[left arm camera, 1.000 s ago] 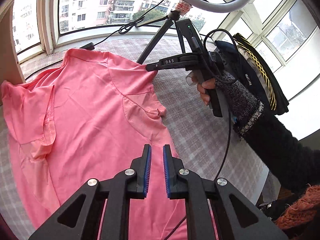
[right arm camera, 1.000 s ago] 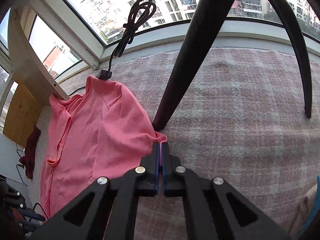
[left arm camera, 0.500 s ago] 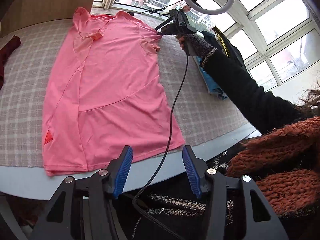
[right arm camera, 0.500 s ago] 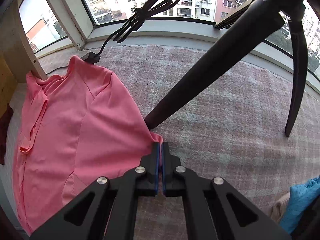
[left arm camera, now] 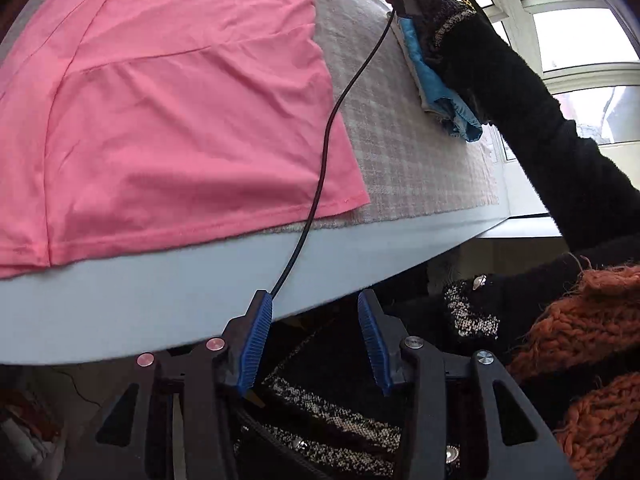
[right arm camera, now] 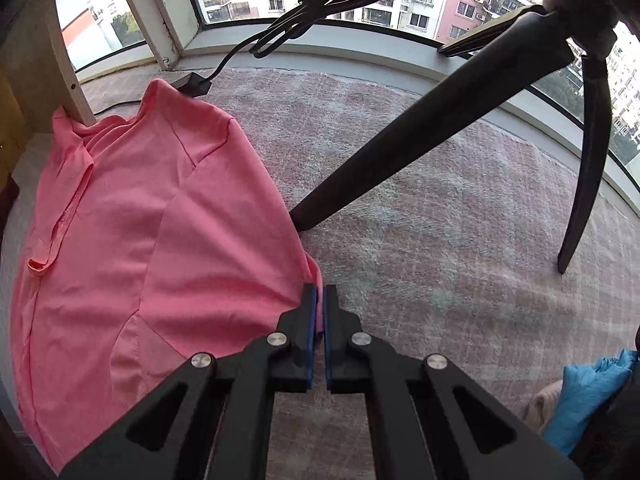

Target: Fold clothes

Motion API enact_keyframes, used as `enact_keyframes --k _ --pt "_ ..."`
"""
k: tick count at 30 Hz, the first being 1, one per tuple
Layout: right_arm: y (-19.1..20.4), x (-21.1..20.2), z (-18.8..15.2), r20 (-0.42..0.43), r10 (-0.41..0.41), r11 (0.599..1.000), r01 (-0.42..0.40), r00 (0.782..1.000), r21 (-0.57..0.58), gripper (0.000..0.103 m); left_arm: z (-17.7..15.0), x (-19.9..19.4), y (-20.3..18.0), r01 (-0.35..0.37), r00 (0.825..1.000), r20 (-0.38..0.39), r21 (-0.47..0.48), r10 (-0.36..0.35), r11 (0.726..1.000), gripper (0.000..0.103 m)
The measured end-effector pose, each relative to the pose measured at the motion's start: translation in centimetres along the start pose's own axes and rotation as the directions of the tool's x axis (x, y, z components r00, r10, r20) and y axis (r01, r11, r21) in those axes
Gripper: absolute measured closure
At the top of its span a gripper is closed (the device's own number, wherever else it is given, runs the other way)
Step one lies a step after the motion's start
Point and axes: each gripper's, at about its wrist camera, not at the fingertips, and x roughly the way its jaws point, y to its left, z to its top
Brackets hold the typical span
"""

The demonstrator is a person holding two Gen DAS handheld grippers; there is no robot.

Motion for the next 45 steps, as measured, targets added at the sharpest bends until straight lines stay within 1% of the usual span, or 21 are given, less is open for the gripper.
enact_keyframes --k 1,2,4,5,8,10,12,15,18,20,21,22,24,26,28,31,33,36,39,43,45 --pt "0.1 0.0 0.1 -0.003 -0.006 1.000 0.006 1.000 -0.007 0.101 -1.8 0.0 1.8 0.003 1.000 -0.028 -0.072 -0.005 0.997 0.061" --pt "0.2 -0.1 0.3 -0.006 -0.016 1.000 0.016 1.000 -0.017 0.101 -3.4 0.3 2.9 -0.042 0.998 -0.056 -0.111 0.036 0.993 0.061" --pt "0.8 -0.2 0.3 -0.002 -0.040 0.998 0.040 0.999 -0.040 0.101 -5.5 1.0 3.7 -0.197 0.979 -0.072 -0.100 0.190 0.975 0.061" --pt "1.1 -0.3 0.3 0.002 -0.053 0.997 0.053 0.999 -0.051 0.101 -5.5 1.0 3.5 -0.242 0.970 -0.033 -0.088 0.240 0.966 0.061" --pt "1.9 -1.2 0.0 0.038 -0.066 0.995 0.069 0.997 -0.067 0.101 -3.5 0.6 1.8 -0.299 0.942 0.138 -0.064 0.305 0.952 0.061" --pt "2.3 -2.4 -0.2 0.064 -0.054 0.996 0.059 0.996 -0.070 0.101 -1.2 0.6 -0.3 -0.331 0.915 0.244 -0.001 0.321 0.944 0.061" --pt "2.5 -3.8 -0.2 0.089 -0.056 0.996 0.062 0.994 -0.070 0.101 1.1 1.4 -2.3 -0.363 0.893 0.309 0.061 0.328 0.930 0.061" --pt "2.7 -6.2 -0.3 0.106 -0.068 0.995 0.075 0.992 -0.066 0.101 4.2 2.5 -4.6 -0.379 0.875 0.371 0.128 0.311 0.916 0.061" --pt "2.2 -8.6 -1.3 0.133 -0.067 0.994 0.078 0.989 -0.075 0.101 6.0 3.6 -6.1 -0.369 0.883 0.374 0.183 0.283 0.911 0.061" --pt "3.0 -8.5 -1.3 0.110 -0.099 0.990 0.109 0.989 -0.090 0.091 6.6 4.5 -7.0 -0.372 0.889 0.366 0.225 0.276 0.900 0.061" --pt "2.8 -8.4 -1.6 0.088 -0.135 0.986 0.143 0.987 -0.091 0.067 6.7 5.0 -7.6 -0.380 0.890 0.360 0.247 0.279 0.891 0.061" --pt "1.9 -8.2 -2.4 0.068 -0.181 0.979 0.187 0.981 -0.086 0.048 6.6 5.4 -7.9 -0.384 0.892 0.356 0.269 0.280 0.883 0.061" --pt "0.3 -8.0 -3.8 0.045 -0.249 0.965 0.252 0.967 -0.078 0.046 6.2 6.0 -8.6 -0.374 0.902 0.343 0.315 0.263 0.872 0.061" --pt "-0.6 -8.3 -4.5 0.037 -0.274 0.958 0.276 0.961 -0.074 0.047 6.1 7.0 -9.7 -0.368 0.911 0.323 0.358 0.256 0.858 0.061" --pt "-0.9 -9.1 -4.8 0.042 -0.251 0.965 0.253 0.967 -0.062 0.047 6.0 8.2 -10.8 -0.368 0.918 0.302 0.398 0.259 0.841 0.062" --pt "-0.8 -11.3 -5.0 0.044 -0.195 0.980 0.196 0.980 -0.027 0.047 5.7 9.5 -11.7 -0.386 0.916 0.282 0.436 0.284 0.813 0.062" --pt "-0.5 -14.0 -5.9 0.057 -0.169 0.984 0.172 0.984 -0.038 0.047 5.4 9.9 -12.0 -0.398 0.914 0.275 0.456 0.299 0.796 0.062" --pt "0.2 -18.9 -7.6 0.088 -0.136 0.987 0.143 0.987 -0.077 0.047 5.4 9.3 -11.8 -0.403 0.913 0.266 0.461 0.311 0.791 0.062" --pt "0.9 -24.9 -9.7 0.144 -0.140 0.974 0.162 0.980 -0.155 0.046 5.6 9.3 -11.8 -0.413 0.910 0.259 0.468 0.325 0.782 0.062" --pt "-1.0 -30.9 -11.2 0.209 -0.173 0.971 0.202 0.962 -0.125 0.045 5.3 10.8 -12.8 -0.406 0.914 0.242 0.526 0.326 0.747 0.062" --pt "-1.9 -31.4 -11.4 0.210 -0.154 0.980 0.176 0.965 -0.092 0.044 5.2 12.0 -13.4 -0.410 0.912 0.237 0.548 0.335 0.729 0.062"
